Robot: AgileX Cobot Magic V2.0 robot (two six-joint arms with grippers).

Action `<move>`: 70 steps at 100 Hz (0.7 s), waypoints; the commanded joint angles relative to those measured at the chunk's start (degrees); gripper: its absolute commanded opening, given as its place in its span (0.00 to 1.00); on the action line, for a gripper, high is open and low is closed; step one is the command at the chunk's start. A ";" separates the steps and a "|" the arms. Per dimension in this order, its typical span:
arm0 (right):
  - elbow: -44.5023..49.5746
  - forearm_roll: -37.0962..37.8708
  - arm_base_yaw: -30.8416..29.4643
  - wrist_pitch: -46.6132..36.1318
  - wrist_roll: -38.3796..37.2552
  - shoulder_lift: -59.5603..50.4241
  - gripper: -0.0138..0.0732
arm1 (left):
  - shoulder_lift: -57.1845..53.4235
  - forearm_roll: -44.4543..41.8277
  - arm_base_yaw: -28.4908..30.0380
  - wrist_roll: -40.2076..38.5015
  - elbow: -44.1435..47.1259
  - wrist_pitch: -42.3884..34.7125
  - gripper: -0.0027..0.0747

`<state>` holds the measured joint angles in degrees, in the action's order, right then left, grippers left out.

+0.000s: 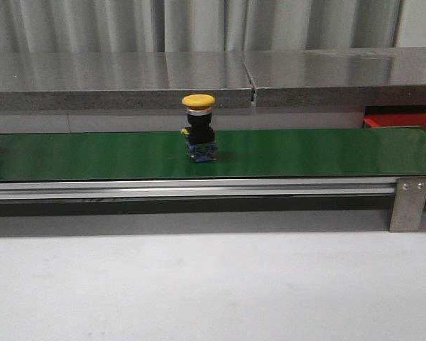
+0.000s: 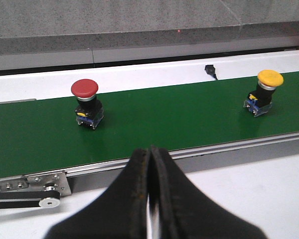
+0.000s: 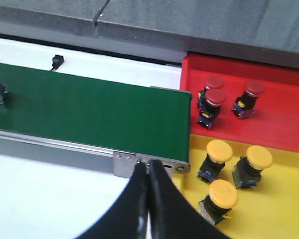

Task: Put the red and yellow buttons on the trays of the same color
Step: 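Move the right gripper down toward the yellow button on the belt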

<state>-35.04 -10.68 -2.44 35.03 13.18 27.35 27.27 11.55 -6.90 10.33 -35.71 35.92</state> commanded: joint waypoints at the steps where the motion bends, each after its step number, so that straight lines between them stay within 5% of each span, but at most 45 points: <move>1: -3.43 0.14 2.47 -4.49 0.39 2.78 0.08 | -1.68 1.04 -0.40 -0.06 -0.33 -3.50 0.01; 42: -17.88 0.76 16.14 -4.38 0.39 24.93 0.12 | -2.92 1.04 -0.40 -0.06 0.29 -3.22 0.01; 56: -23.95 0.76 19.15 -2.36 0.39 33.89 0.31 | -2.92 1.04 -0.40 -0.06 0.29 -3.22 0.01; 70: -29.76 0.76 21.70 0.26 0.39 42.55 0.63 | -2.92 1.04 -0.40 -0.06 0.29 -3.22 0.01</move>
<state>-59.81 -9.97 17.93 36.57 13.18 66.04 24.06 11.55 -6.90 10.33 -34.00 36.46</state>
